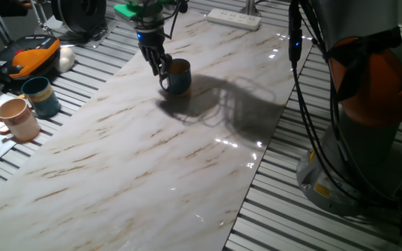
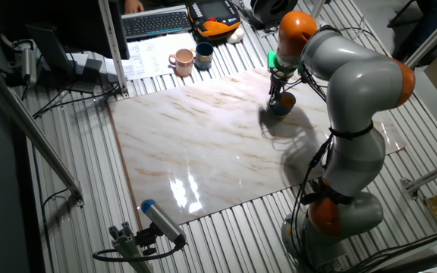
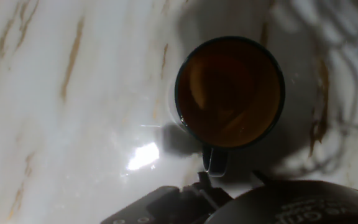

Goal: Pick up the cup

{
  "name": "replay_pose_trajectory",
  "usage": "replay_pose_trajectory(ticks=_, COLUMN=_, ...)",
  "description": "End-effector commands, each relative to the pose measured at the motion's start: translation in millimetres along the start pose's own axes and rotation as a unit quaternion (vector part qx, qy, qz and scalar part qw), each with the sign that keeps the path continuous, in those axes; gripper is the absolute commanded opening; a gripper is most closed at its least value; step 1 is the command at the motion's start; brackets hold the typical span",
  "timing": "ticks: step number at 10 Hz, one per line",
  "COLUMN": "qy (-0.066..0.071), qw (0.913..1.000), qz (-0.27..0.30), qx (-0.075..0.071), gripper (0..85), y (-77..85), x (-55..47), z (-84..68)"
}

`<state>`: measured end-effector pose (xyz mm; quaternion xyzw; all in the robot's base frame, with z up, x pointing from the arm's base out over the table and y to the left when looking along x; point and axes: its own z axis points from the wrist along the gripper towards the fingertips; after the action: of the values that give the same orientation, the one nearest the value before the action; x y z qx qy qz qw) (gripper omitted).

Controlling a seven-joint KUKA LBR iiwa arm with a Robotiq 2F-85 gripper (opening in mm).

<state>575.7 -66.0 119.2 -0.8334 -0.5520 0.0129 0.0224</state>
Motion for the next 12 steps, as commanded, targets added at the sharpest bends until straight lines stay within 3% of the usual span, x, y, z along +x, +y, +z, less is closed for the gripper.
replay_pose_trajectory(ticks=1, qy=-0.001, qw=1.0000, qz=0.001, qx=0.002, gripper=51.0, y=0.6, x=0.2, z=0.8)
replay_pose_trajectory(ticks=12, qy=-0.003, qw=0.9996, qz=0.020, qx=0.018, gripper=51.0, y=5.4, x=-6.4, z=9.5)
